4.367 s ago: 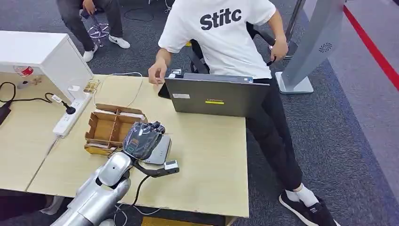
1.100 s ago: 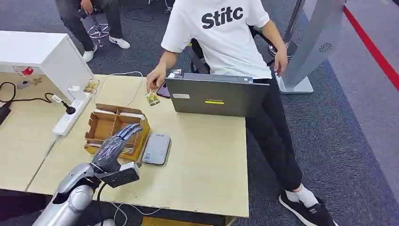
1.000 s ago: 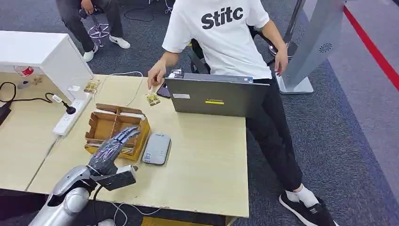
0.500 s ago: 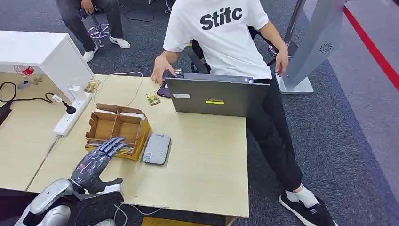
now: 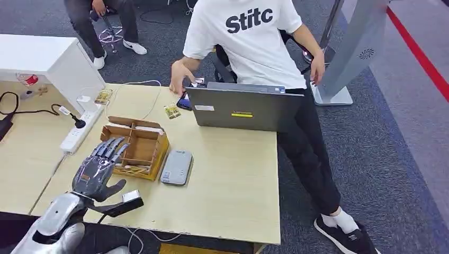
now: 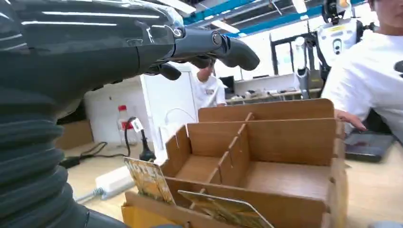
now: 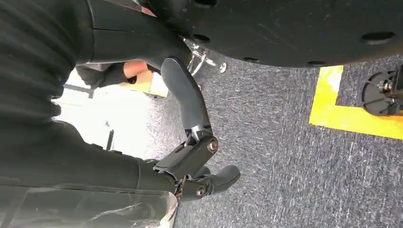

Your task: Pass the card to the sensor for recognition and then transmit it.

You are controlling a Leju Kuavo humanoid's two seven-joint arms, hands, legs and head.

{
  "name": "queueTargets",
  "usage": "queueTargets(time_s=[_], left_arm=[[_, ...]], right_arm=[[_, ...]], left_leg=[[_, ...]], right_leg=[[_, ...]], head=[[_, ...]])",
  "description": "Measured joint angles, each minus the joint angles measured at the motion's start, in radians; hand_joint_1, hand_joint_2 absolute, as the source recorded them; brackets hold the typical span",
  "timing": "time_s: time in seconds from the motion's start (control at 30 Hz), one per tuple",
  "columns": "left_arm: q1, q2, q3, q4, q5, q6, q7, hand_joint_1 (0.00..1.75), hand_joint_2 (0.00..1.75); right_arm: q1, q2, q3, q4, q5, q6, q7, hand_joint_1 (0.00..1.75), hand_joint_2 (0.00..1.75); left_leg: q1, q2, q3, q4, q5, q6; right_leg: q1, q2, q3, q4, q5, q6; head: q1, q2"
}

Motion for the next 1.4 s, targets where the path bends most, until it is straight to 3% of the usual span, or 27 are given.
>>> queueTargets(time_s=[0.57,0.6,0.67,1.27,1.3,1.33,1.37,1.4], left_arm=[[-0.080,-0.044,0.000,0.161,-0.037,0.014,0.010,0.00,1.75],[-0.082,-0.045,0.000,0.166,-0.039,0.015,0.010,0.07,1.75],[-0.085,-0.045,0.000,0.174,-0.039,0.018,0.010,1.75,1.75],[-0.089,-0.060,-0.001,0.222,-0.034,0.031,-0.010,1.75,1.75],[-0.089,-0.060,0.000,0.222,-0.032,0.031,-0.010,1.55,1.75],[-0.089,-0.060,-0.001,0.222,-0.030,0.032,-0.010,0.21,1.75],[-0.089,-0.061,0.000,0.222,-0.029,0.032,-0.010,0.21,1.75],[-0.088,-0.061,0.000,0.222,-0.026,0.035,-0.010,0.00,1.75]], right_arm=[[-0.003,0.000,0.016,0.000,0.000,0.000,0.002,0.00,1.75],[-0.003,0.000,0.017,0.000,0.000,0.000,0.002,0.00,1.75],[-0.003,0.000,0.017,0.000,0.000,0.000,0.002,0.00,1.75],[-0.004,0.000,0.028,0.000,-0.005,-0.002,0.002,0.00,1.75],[-0.004,0.000,0.028,0.000,-0.006,-0.002,0.002,0.00,1.75],[-0.004,-0.001,0.028,0.000,-0.007,-0.002,0.002,0.00,1.75],[-0.004,-0.001,0.028,0.000,-0.007,-0.002,0.002,0.00,1.75],[-0.004,-0.001,0.029,0.000,-0.008,-0.002,0.002,0.00,1.75]], left_leg=[[0.000,0.000,0.000,0.000,0.000,0.000],[0.000,0.000,0.000,0.000,0.000,0.000],[0.000,0.000,0.000,0.000,0.000,0.000],[0.000,0.000,0.000,0.000,0.000,0.000],[0.000,0.000,0.000,0.000,0.000,0.000],[0.000,0.000,0.000,0.000,0.000,0.000],[0.000,0.000,0.000,0.000,0.000,0.000],[0.000,0.000,0.000,0.000,0.000,0.000]], right_leg=[[0.000,0.000,0.000,0.000,0.000,0.000],[0.000,0.000,0.000,0.000,0.000,0.000],[0.000,0.000,0.000,0.000,0.000,0.000],[0.000,0.000,0.000,0.000,0.000,0.000],[0.000,0.000,0.000,0.000,0.000,0.000],[0.000,0.000,0.000,0.000,0.000,0.000],[0.000,0.000,0.000,0.000,0.000,0.000],[0.000,0.000,0.000,0.000,0.000,0.000]], head=[[0.000,0.000],[0.000,0.000],[0.000,0.000],[0.000,0.000],[0.000,0.000],[0.000,0.000],[0.000,0.000],[0.000,0.000]])
